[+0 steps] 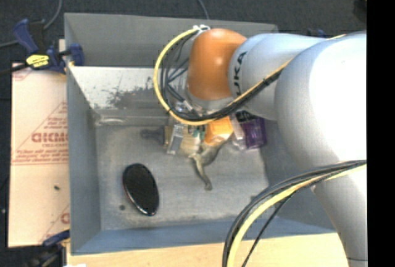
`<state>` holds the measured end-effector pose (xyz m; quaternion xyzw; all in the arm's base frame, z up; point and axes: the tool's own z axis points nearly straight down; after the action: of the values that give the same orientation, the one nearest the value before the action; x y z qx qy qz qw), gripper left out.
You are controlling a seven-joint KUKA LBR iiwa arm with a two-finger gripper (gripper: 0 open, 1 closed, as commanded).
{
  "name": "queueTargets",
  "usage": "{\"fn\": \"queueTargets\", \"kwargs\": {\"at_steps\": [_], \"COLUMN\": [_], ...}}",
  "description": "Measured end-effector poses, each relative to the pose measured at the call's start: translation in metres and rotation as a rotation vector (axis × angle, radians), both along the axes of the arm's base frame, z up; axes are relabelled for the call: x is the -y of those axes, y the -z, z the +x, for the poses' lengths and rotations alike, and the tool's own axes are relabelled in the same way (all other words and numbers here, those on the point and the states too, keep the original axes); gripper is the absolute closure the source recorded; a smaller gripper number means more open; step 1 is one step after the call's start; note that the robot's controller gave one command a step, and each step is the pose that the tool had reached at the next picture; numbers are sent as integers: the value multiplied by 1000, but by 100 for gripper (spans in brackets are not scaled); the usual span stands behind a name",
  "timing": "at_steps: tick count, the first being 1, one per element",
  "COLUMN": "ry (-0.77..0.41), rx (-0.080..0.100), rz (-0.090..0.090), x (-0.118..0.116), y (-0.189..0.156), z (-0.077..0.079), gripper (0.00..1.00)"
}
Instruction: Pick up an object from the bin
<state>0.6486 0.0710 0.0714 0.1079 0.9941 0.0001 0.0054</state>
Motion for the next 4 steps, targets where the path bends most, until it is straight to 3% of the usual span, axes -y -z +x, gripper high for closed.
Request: {"fn": "queueTargets", "kwargs": {"at_steps": [2, 4], "ry": [1, 2], "rx": [0, -7], "rz": [0, 0], "x": [0, 1], "y": [-8, -45], "z": [-1, -2], "gripper": [100, 100]}}
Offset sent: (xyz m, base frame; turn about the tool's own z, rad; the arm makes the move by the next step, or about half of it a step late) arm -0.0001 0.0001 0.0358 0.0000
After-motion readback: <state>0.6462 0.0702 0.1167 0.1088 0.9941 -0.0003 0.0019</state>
